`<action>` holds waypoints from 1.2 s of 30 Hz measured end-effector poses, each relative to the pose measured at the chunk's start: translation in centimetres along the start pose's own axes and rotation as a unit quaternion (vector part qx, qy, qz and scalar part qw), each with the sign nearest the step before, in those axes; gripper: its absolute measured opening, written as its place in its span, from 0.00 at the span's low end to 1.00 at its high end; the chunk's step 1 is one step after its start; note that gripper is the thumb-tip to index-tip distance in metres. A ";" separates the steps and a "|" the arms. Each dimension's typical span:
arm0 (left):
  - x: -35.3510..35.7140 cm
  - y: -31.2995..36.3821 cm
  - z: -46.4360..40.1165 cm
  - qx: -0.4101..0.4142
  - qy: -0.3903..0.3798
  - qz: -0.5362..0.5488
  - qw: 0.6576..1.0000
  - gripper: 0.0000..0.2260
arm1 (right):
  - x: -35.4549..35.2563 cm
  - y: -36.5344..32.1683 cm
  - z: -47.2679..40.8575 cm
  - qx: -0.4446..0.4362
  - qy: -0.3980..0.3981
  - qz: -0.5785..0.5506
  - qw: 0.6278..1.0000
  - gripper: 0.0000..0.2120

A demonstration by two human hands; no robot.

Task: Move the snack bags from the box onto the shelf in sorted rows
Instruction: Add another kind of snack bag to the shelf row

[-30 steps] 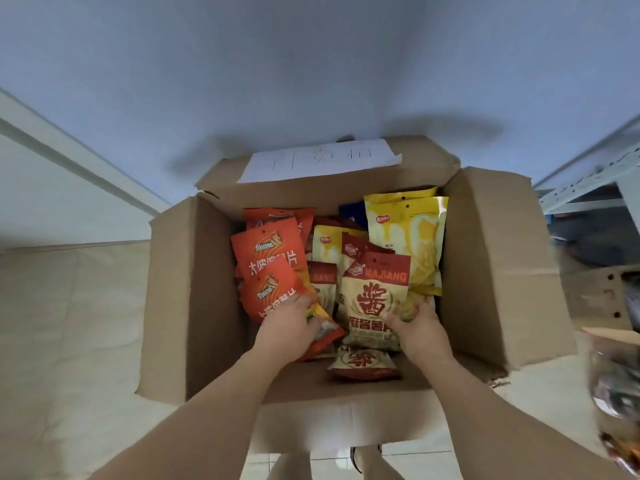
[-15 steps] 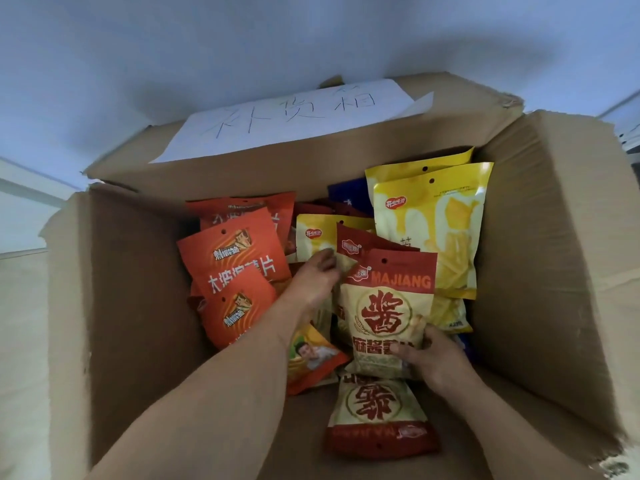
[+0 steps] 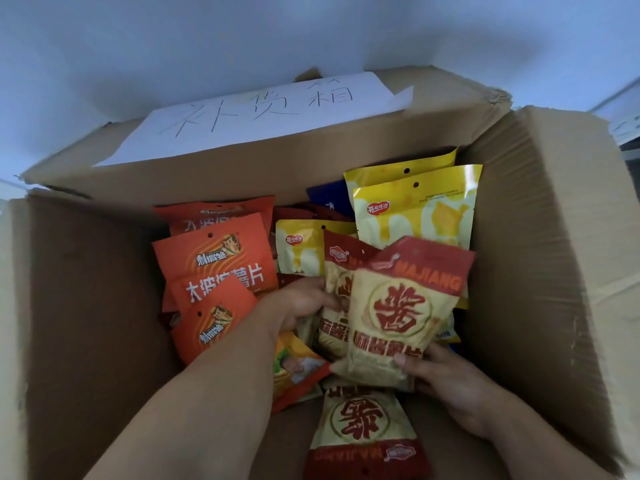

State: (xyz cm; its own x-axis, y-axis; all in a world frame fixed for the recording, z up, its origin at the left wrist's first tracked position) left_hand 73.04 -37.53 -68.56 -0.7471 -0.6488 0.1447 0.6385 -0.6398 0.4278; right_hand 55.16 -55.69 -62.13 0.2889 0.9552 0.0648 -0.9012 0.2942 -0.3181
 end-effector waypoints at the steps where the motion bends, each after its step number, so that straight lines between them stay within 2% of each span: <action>1: 0.1 -0.3 0.0 -0.001 -0.001 0.028 1.000 0.17 | -0.4 -0.3 0.4 -0.016 0.009 -0.016 1.000 0.29; 5: 0.9 -0.6 1.2 0.002 0.001 0.097 0.995 0.21 | -1.5 -1.9 2.4 -0.072 0.025 -0.032 0.997 0.23; 8: 1.3 -0.2 2.7 0.017 0.008 0.103 0.995 0.20 | -2.0 -2.8 4.0 -0.099 0.039 -0.044 0.993 0.17; 13: 2.3 1.4 6.3 0.037 0.038 0.096 0.994 0.09 | -2.0 -3.1 7.0 -0.112 0.053 -0.054 0.991 0.16; 14: 2.6 1.5 6.7 0.035 0.043 0.089 0.994 0.10 | -1.9 -3.1 7.6 -0.115 0.057 -0.054 0.990 0.15; 18: 4.5 1.0 6.7 0.041 0.050 0.086 0.994 0.26 | -1.6 -3.3 9.0 -0.130 0.056 -0.060 0.988 0.13; 20: 5.7 -0.4 5.9 0.030 0.048 0.071 0.996 0.28 | -1.7 -2.9 8.8 -0.132 0.051 -0.053 0.989 0.13; 24: 6.9 -4.5 4.1 0.010 0.044 -0.015 0.999 0.17 | -2.4 -2.0 8.0 -0.137 0.049 -0.042 0.988 0.13; 29: 6.7 -4.5 3.2 -0.007 0.028 -0.059 0.998 0.16 | -3.4 -1.9 7.2 -0.142 0.052 -0.042 0.988 0.12; 33: 5.8 -2.8 4.6 -0.003 0.029 -0.072 0.997 0.19 | -3.8 -2.7 8.1 -0.140 0.043 -0.044 0.988 0.13; 36: 5.7 -0.3 8.5 -0.009 0.030 -0.094 0.995 0.13 | -3.9 -4.1 10.8 -0.145 0.047 -0.062 0.986 0.14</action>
State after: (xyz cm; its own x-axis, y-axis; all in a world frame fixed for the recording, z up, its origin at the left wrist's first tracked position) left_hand 66.99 -37.49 -60.29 -0.8413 -0.5404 0.0099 0.4924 -0.7587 0.4265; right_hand 54.30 -60.30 -50.90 0.4319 0.9012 0.0358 -0.7313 0.3731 -0.5709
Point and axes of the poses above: each hand's wrist, its own z-axis away from the middle knuckle, its own x-axis out of the palm, y = z × x, the point moved 1 cm from there along -z, towards the middle knuckle, and after that the axes turned 1 degree about -z, right-handed, at the moved point
